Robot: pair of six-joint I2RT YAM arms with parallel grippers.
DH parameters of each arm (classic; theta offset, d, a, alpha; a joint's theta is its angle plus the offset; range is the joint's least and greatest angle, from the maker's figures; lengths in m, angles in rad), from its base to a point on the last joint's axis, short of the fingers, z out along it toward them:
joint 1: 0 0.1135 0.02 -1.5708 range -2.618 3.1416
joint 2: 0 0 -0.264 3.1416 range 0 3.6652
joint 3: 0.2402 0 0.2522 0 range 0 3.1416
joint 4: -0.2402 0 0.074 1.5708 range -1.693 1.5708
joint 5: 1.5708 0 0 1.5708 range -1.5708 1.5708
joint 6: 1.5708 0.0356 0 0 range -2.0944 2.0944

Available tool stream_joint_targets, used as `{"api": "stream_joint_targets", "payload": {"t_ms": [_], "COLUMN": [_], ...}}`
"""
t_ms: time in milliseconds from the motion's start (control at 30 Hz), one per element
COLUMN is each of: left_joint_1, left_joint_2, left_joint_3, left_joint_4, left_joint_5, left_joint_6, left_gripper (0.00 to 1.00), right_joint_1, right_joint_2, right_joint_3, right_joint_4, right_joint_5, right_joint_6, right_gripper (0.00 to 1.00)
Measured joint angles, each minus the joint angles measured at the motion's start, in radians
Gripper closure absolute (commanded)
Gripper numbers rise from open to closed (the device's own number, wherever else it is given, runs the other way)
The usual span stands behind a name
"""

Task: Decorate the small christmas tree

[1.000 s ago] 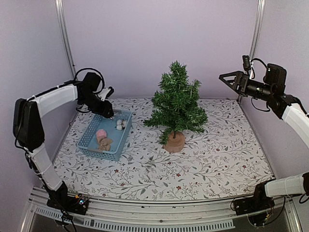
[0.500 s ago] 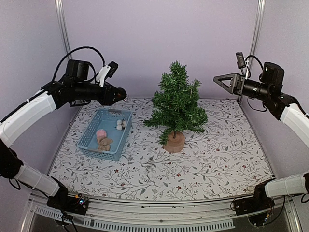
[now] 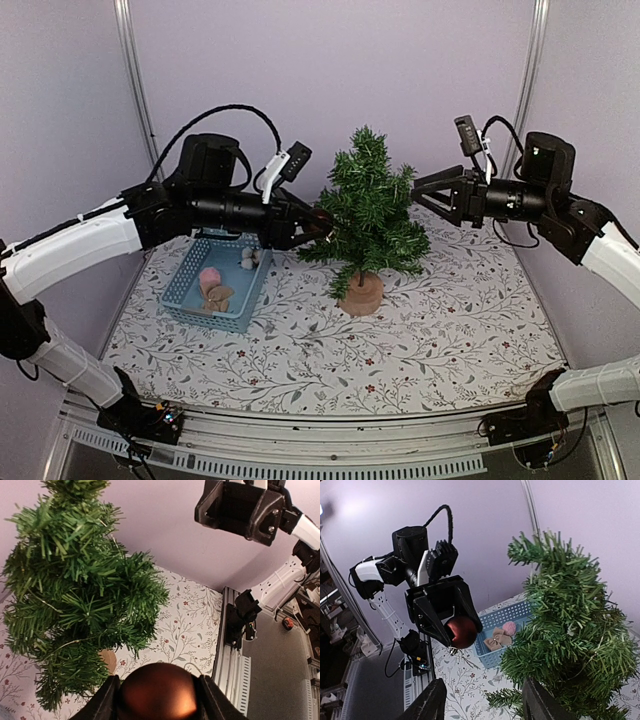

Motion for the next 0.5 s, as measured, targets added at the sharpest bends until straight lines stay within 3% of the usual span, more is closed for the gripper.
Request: {"api": "stream_joint_targets", "payload": {"t_ms": [133,500], "left_joint_1": [-0.029,-0.036], "left_joint_2": [0.037,0.064], "left_joint_3": [0.0,0.005], "left_joint_4": [0.016,0.032], "left_joint_5": [0.014,0.084], "left_joint_6": [-0.013,-0.038], "left_gripper": [0.84,0.85], "right_joint_1": [0.089,0.271], "right_joint_2": [0.007,0.114], "right_joint_3": [0.004,0.06], "right_joint_4": [-0.021,-0.085], "right_joint_5": [0.039,0.111], "right_joint_6": [-0.053,-0.218], "right_gripper": [0.58,0.62]}}
